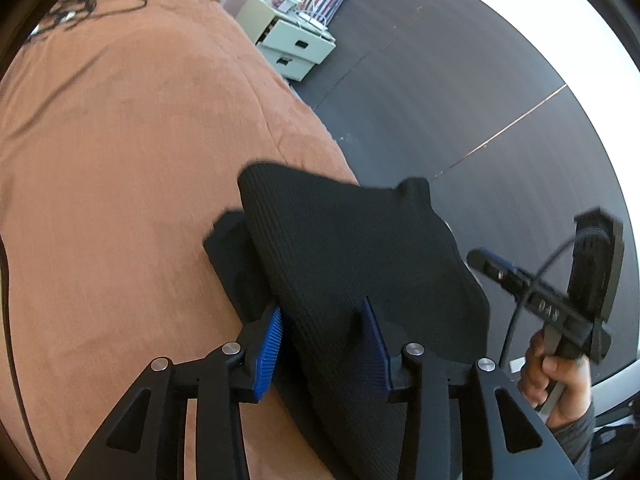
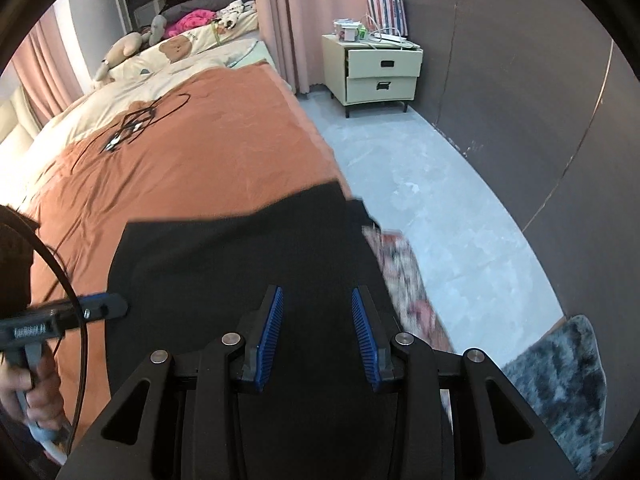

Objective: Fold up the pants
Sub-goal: 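Lower the folded shorts onto the duvet with both grippers, then open both grippers to release the folded shorts and pull back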

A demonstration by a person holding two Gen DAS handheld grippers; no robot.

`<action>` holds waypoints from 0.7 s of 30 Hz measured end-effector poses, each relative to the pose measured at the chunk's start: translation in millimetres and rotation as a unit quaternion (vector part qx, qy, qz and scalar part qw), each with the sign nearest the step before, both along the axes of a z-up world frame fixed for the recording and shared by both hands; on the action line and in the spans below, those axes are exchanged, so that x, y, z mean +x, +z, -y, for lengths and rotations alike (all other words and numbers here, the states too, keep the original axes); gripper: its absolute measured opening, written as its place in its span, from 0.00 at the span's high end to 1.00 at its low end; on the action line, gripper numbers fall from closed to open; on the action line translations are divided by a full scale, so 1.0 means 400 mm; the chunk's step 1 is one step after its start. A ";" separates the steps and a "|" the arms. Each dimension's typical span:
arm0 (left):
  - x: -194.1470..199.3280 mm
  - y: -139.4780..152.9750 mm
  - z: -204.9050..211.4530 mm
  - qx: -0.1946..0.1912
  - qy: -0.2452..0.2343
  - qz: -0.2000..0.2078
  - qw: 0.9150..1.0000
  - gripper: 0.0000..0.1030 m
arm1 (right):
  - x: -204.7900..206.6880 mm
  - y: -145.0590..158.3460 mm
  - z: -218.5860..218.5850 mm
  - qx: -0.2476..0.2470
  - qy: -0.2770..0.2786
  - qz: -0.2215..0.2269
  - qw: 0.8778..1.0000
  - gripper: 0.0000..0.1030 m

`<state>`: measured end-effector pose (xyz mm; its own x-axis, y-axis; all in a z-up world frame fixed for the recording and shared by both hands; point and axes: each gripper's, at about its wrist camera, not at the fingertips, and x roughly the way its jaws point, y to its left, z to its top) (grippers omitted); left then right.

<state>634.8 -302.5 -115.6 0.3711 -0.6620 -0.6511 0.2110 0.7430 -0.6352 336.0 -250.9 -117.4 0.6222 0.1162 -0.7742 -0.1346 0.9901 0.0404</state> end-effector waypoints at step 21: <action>-0.164 -0.052 0.081 0.018 -0.055 -0.042 0.997 0.64 | -0.258 -0.051 0.097 -0.008 -0.043 -0.054 0.998 0.67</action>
<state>569.0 -334.7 -136.3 0.2411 -0.6708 -0.7013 0.2392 0.7414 -0.6270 233.0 -289.9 -137.8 0.5422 0.0533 -0.8386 -0.0447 0.9984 0.0346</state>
